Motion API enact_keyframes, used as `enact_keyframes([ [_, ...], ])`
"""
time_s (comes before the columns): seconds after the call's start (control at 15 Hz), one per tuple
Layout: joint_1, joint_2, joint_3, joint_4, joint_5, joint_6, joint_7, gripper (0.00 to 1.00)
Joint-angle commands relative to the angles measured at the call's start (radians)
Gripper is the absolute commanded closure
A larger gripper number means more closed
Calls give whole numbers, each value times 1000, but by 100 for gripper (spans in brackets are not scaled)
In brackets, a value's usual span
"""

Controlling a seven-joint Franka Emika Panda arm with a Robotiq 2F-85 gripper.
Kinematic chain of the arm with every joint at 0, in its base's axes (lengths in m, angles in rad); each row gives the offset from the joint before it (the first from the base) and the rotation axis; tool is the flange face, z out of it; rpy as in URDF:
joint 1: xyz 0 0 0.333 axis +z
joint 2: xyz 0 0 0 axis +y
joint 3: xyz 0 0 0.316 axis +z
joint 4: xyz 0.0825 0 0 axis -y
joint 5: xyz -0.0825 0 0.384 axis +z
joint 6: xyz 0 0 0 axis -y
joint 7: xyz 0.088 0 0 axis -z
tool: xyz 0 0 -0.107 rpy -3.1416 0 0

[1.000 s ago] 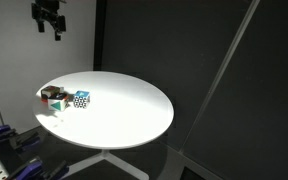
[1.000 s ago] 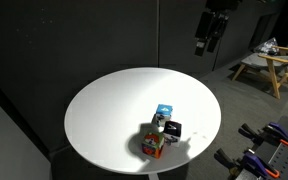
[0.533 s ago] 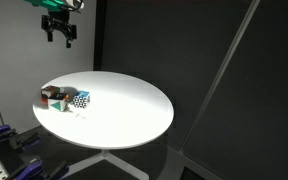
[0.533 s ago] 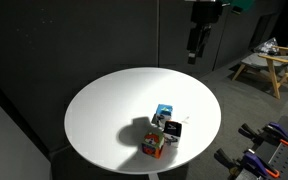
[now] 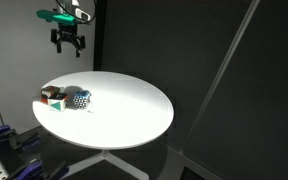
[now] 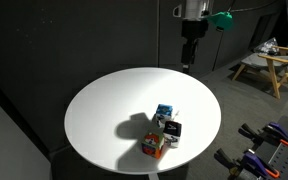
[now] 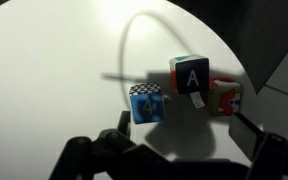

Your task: Move one square plush toy to the right.

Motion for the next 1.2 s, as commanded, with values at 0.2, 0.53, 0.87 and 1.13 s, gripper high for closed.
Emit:
enact_keyframes([
  [0.2,-3,32,2,2,-15,36,0,0],
  [0.53,-3,35,2,2,-15,39,0,0],
  [0.87,-3,63,2,-22,-25,155,2,0],
  [1.13,-3,119,4,-34,-30,282,4,0],
])
